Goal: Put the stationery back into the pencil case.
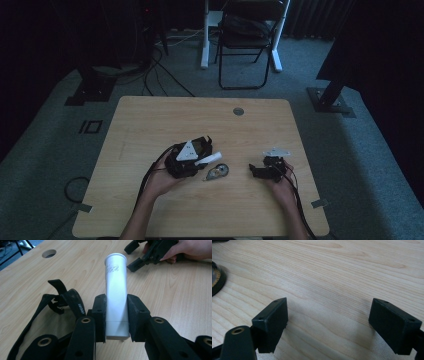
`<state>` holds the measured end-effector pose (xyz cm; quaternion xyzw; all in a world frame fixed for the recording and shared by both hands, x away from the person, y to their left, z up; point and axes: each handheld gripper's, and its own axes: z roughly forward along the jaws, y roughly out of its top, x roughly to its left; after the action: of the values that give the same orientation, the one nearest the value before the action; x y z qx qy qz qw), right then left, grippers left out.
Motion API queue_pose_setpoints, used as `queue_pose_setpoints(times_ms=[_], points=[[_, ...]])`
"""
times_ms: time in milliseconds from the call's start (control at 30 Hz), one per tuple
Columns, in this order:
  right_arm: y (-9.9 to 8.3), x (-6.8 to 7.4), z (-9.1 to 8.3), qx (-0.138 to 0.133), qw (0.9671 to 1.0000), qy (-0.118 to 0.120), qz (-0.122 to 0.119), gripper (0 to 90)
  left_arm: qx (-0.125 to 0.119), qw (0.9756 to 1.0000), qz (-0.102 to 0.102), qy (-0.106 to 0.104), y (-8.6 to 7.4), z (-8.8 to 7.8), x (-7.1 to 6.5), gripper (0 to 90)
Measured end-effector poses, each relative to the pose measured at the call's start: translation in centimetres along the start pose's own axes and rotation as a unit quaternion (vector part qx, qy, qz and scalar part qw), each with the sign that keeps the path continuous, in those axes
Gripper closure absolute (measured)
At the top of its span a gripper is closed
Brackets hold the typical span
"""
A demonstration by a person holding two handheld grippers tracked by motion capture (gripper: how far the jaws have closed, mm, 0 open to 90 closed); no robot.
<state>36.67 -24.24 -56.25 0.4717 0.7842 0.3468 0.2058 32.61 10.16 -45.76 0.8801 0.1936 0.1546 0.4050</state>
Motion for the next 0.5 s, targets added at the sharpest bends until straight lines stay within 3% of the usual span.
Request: queue_pose_setpoints(times_ms=[500], points=[[0.0,0.0,0.0,0.0,1.0,0.0,0.0,15.7,0.001,0.9999,-0.012,0.011,-0.3,-0.4,1.1,70.7]])
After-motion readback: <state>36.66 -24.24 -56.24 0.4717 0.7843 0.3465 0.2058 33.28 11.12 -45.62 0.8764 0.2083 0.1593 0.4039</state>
